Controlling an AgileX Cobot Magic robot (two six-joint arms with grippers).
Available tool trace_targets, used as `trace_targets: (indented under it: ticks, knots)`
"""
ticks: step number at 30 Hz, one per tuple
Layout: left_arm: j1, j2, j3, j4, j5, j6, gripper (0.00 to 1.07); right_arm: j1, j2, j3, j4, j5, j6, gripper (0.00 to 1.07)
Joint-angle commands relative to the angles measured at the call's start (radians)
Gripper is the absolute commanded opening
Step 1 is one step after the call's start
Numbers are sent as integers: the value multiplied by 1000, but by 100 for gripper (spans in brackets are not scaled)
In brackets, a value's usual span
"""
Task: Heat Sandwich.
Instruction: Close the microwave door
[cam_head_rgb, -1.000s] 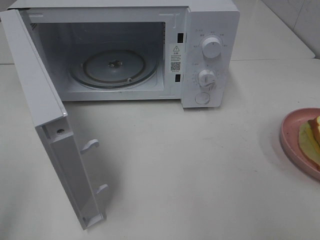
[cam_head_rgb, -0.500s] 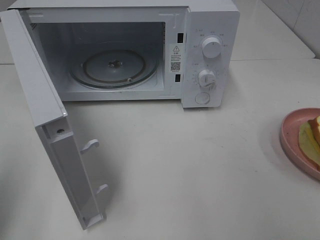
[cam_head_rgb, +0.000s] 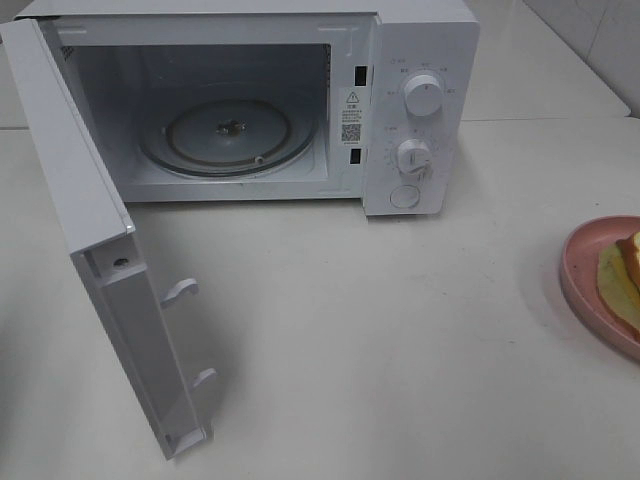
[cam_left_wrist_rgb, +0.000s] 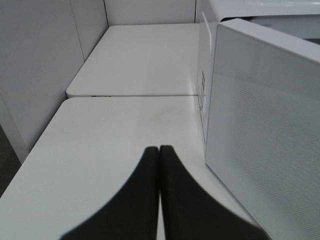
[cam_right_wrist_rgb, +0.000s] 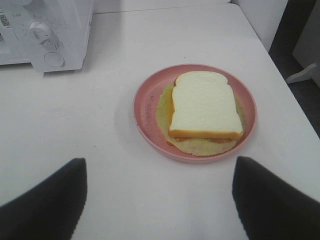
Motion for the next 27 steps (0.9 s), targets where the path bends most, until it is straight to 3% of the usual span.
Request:
trace_targets:
  ticks: [1, 8, 12, 13, 15, 20, 24, 27]
  knots:
    - [-8, 48, 9, -2, -114, -2, 0, -8, -27, 1, 3, 0, -8, 76]
    - [-8, 224, 9, 31, -327, -12, 0, -8, -27, 1, 3, 0, -8, 76]
    - [-8, 321, 9, 97, -425, -72, 0, -8, -27, 1, 3, 0, -8, 76]
    - [-8, 363, 9, 135, -478, -130, 0, -8, -27, 1, 3, 0, -8, 76]
    - [-8, 407, 9, 185, -528, -170, 0, -8, -27, 1, 3, 0, -8, 76]
    - [-8, 483, -6, 309, -593, -224, 0, -8, -27, 1, 3, 0, -8, 76]
    - [-8, 575, -51, 479, -628, -288, 0, -8, -27, 1, 3, 0, -8, 76]
    - [-21, 633, -73, 535, -677, -325, 0, -8, -27, 1, 3, 0, -8, 76]
